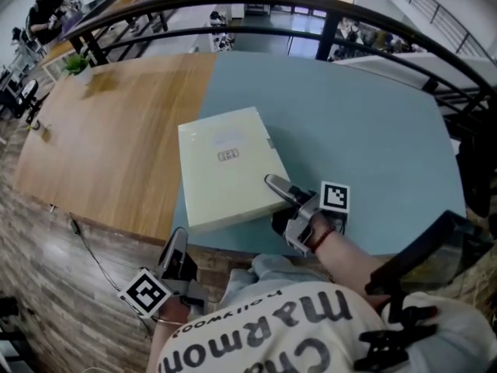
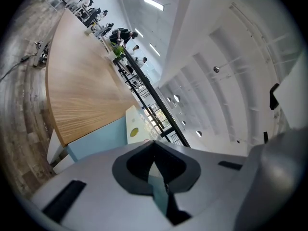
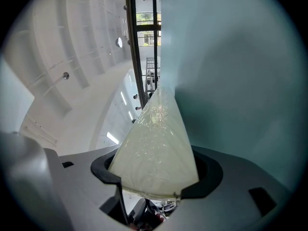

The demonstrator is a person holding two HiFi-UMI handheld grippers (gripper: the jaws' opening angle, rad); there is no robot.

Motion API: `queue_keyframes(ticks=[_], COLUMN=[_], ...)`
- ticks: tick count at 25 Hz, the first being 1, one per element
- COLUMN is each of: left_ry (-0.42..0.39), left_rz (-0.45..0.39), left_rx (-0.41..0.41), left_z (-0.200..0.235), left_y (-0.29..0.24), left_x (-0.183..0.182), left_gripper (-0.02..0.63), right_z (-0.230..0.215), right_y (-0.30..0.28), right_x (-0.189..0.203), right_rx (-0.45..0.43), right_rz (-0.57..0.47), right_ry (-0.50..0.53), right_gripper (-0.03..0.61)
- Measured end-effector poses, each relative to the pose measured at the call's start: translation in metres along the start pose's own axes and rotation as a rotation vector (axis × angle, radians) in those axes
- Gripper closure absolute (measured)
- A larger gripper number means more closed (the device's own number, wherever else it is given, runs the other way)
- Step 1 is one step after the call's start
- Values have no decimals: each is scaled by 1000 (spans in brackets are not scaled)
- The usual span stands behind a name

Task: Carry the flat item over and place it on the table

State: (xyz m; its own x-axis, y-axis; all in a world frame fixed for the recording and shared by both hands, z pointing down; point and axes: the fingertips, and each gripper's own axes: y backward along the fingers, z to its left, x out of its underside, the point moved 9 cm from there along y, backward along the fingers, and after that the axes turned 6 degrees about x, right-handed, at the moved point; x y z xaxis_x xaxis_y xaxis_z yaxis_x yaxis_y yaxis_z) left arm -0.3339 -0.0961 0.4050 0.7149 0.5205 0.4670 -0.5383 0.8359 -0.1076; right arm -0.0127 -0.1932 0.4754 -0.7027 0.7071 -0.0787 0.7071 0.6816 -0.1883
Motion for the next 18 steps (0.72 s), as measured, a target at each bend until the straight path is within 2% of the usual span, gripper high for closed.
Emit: queue_keyframes(ticks=[3, 7, 12, 15, 18], left_ry=[21, 41, 68, 52, 58], left_rz=[-13, -22, -25, -11, -8], left_rx=[-5, 10, -10, -12, -60], left_z=[22, 35, 22, 18, 19], left_y=[12, 17, 9, 7, 12], left_x=[-23, -33, -11, -4, 1], left_gripper=[611, 611, 611, 611, 611], right_z=[-6, -8, -7, -9, -11], right_y=[-28, -44, -25, -21, -22], right_x=[17, 24, 10, 5, 5], right_rx=[23, 26, 24, 28, 31], right_rz=[4, 14, 23, 18, 29], right_ry=[7, 10, 7, 10, 23], right_gripper=[264, 264, 264, 264, 265])
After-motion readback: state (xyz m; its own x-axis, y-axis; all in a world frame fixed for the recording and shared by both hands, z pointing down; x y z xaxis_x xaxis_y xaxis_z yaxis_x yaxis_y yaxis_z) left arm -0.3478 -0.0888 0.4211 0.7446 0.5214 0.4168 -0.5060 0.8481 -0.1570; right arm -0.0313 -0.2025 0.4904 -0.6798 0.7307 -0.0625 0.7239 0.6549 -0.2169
